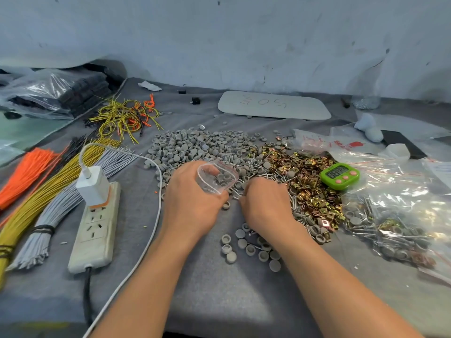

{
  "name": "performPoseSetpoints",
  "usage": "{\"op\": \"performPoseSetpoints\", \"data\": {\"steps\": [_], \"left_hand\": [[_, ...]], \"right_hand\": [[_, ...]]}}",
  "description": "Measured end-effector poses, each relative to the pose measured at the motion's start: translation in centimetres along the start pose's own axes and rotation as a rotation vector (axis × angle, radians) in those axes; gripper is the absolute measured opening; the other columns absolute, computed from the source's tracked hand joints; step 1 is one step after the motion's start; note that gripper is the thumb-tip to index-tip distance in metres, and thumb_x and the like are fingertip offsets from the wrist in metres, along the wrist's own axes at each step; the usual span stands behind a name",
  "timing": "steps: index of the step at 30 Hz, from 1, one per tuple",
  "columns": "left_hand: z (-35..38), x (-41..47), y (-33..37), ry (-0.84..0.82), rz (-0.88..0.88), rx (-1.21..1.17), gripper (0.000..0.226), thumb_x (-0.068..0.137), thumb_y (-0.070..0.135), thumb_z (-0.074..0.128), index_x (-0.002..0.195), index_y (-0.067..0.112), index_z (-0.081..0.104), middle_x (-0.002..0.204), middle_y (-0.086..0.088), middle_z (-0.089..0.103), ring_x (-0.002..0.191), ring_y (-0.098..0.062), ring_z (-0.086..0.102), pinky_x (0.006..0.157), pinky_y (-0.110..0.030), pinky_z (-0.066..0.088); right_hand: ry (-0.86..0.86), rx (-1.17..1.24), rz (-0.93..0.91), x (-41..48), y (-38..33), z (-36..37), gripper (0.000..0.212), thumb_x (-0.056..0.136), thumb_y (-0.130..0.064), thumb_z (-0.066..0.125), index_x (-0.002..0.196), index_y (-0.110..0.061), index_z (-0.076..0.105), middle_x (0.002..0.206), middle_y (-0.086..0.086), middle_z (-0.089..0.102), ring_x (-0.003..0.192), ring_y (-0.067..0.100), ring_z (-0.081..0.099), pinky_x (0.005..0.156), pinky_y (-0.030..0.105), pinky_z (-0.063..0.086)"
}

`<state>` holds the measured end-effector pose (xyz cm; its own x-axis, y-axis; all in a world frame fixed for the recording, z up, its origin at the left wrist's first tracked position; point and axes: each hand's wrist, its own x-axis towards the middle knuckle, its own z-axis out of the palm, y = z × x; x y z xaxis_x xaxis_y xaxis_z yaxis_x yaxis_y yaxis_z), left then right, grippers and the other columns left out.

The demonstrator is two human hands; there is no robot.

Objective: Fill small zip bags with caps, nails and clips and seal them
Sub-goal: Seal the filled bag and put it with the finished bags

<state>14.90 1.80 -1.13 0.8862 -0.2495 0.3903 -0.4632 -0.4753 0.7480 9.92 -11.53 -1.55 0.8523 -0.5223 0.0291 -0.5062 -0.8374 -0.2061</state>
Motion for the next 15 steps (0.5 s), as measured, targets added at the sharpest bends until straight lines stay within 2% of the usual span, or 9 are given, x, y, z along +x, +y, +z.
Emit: {"op": "performPoseSetpoints", "data": {"steps": [2,4,6,8,9,11,13,15], "left_hand": [[0.0,0.1,0.1,-0.008,-0.004,0.003,0.029,0.068,0.019,0.086,0.09,0.028,0.069,0.101,0.015,0.066,0.098,-0.01,0.06,0.077,-0.017,0.036],[-0.1,0.3,0.0,-0.008,-0.002,0.007,0.028,0.069,0.018,0.085,0.09,0.028,0.069,0.101,0.015,0.066,0.1,-0.01,0.06,0.077,-0.015,0.034],[-0.2,0.4,-0.3,0.0,0.005,0.013,0.028,0.069,0.019,0.085,0.09,0.027,0.069,0.101,0.015,0.066,0.101,-0.01,0.06,0.079,-0.016,0.034],[-0.1,0.2,-0.3,-0.004,0.028,0.046,0.028,0.07,0.02,0.085,0.092,0.027,0.069,0.102,0.014,0.065,0.103,-0.012,0.058,0.083,-0.019,0.035],[0.1,0.1,-0.1,-0.015,0.041,0.067,0.028,0.07,0.021,0.085,0.093,0.026,0.068,0.102,0.013,0.065,0.104,-0.013,0.057,0.084,-0.021,0.036],[0.4,-0.1,0.3,-0.054,0.054,0.075,0.031,0.068,0.018,0.085,0.093,0.026,0.067,0.102,0.011,0.064,0.104,-0.015,0.055,0.084,-0.026,0.038],[0.5,-0.2,0.6,-0.099,0.069,0.046,0.034,0.068,0.019,0.085,0.094,0.029,0.066,0.102,0.013,0.062,0.101,-0.011,0.052,0.08,-0.026,0.035],[0.5,-0.2,0.6,-0.14,0.094,0.036,0.033,0.07,0.025,0.084,0.098,0.032,0.068,0.101,0.015,0.062,0.097,-0.005,0.05,0.074,-0.018,0.035]], "right_hand": [[0.018,-0.046,-0.024,-0.3,0.1,0.0,0.014,0.089,-0.013,0.064,0.079,-0.02,0.059,0.077,-0.001,0.057,0.094,0.029,0.063,0.097,0.043,0.036],[0.075,-0.034,-0.051,-0.5,0.3,-0.5,0.012,0.09,-0.011,0.063,0.086,-0.022,0.065,0.081,-0.003,0.061,0.096,0.025,0.062,0.098,0.043,0.035],[0.176,0.16,-0.032,-0.8,0.6,-1.5,0.013,0.097,-0.018,0.062,0.092,-0.029,0.067,0.085,-0.008,0.068,0.091,0.02,0.065,0.101,0.043,0.041],[0.278,0.45,-0.028,-1.4,1.2,-3.0,0.013,0.101,-0.028,0.062,0.089,-0.033,0.065,0.078,-0.015,0.068,0.076,0.01,0.065,0.084,0.039,0.054],[0.325,0.553,-0.071,-1.7,1.6,-3.7,0.014,0.1,-0.03,0.064,0.087,-0.033,0.065,0.074,-0.016,0.068,0.069,0.004,0.063,0.074,0.033,0.054],[0.351,0.579,-0.22,-2.7,2.1,-5.0,0.012,0.095,-0.028,0.072,0.083,-0.031,0.069,0.068,-0.017,0.068,0.064,0.002,0.064,0.063,0.027,0.053],[0.323,0.496,-0.351,-3.3,1.7,-5.6,0.009,0.09,-0.026,0.077,0.083,-0.031,0.075,0.068,-0.018,0.069,0.066,0.001,0.065,0.068,0.026,0.056],[0.282,0.506,-0.4,-3.3,0.7,-5.2,0.009,0.09,-0.023,0.078,0.088,-0.031,0.079,0.076,-0.017,0.073,0.072,0.001,0.066,0.075,0.023,0.055]]}}
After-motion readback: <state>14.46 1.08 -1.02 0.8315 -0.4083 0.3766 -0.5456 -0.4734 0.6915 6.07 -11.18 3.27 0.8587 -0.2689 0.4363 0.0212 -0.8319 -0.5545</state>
